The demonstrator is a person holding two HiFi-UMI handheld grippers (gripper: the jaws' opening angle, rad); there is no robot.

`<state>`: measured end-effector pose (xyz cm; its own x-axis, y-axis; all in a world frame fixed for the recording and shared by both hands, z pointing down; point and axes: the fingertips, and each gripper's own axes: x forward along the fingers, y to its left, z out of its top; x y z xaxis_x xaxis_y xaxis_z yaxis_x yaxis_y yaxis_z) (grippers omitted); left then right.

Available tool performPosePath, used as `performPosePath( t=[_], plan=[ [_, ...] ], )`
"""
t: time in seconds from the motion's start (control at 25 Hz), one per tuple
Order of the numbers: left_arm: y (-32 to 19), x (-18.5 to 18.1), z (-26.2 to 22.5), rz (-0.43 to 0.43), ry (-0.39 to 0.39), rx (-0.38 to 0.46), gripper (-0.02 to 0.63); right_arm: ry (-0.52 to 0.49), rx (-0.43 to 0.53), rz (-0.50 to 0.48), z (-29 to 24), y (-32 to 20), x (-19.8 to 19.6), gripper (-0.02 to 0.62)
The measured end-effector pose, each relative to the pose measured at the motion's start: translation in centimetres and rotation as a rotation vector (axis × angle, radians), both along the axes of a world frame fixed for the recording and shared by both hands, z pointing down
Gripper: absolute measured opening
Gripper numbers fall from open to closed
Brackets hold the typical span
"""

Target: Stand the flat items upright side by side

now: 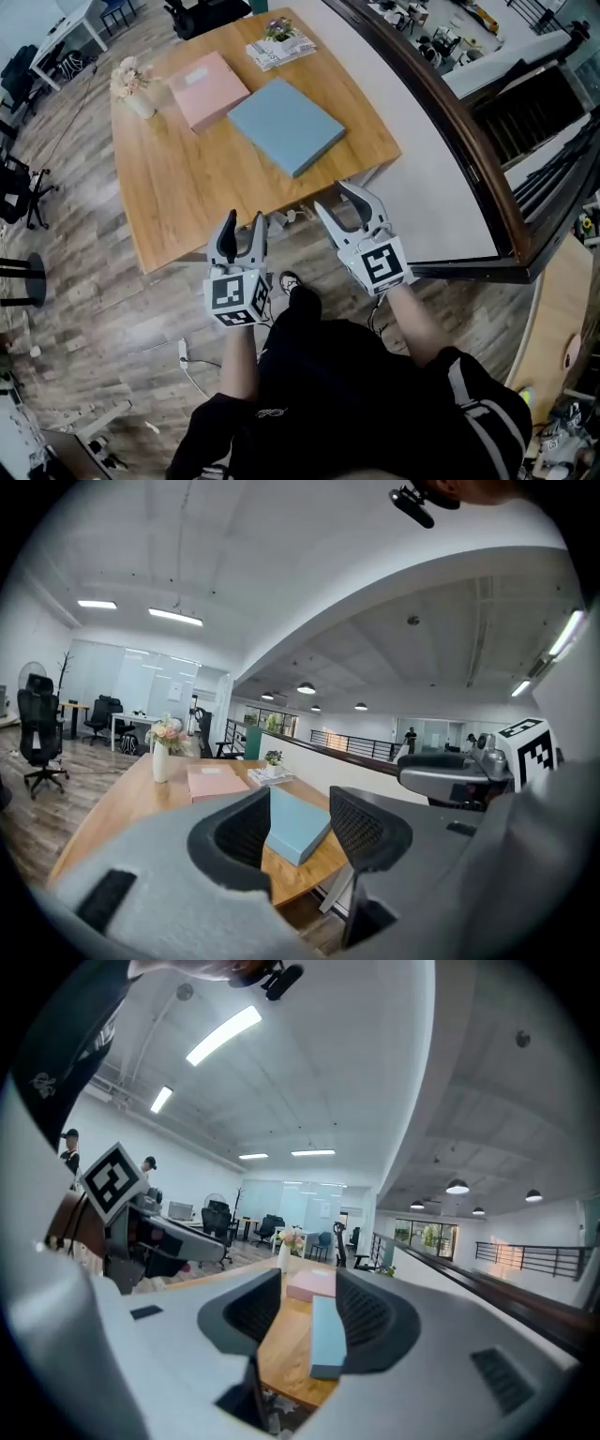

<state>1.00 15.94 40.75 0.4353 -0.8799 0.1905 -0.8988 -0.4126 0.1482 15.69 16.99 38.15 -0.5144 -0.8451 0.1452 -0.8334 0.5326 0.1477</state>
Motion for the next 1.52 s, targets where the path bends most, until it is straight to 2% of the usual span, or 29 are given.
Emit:
performPosePath(
  t=[0.12,0.2,0.4,0.88,1.04,1.24,1.52],
  plan=[
    [-3.2,-0.5,1.6,0.017,0.072,-0.067,0.196,0.052,0.010,-0.031,0.6,-2.7,-1.2,0.190],
    [-4.3,-0.7,2.3,0.031,0.090,-0.090,0.196,0.074,0.013,-0.039,0.9,-4.0,-1.5,0.199],
    [-7.0,-1.0,3.5,0.036,0.086,-0.118,0.196,0.078,-0.019,-0.015,1.6,-7.0,-1.0,0.210],
    [-12.4,0.9,7.6,0.062,0.063,-0.228,0.196,0.055,-0.120,-0.035,5.4,-14.5,1.2,0.238],
    [-16.2,1.4,8.5,0.051,0.091,-0.259,0.196,0.032,-0.140,-0.063,6.2,-18.7,1.8,0.249],
    [-21.1,2.1,10.5,0.021,0.155,-0.347,0.196,0.019,-0.183,-0.136,7.5,-24.0,2.3,0.273],
    [-26.6,2.9,13.4,-0.056,0.130,-0.430,0.196,0.046,-0.271,-0.230,10.9,-31.4,3.8,0.285]
  ],
)
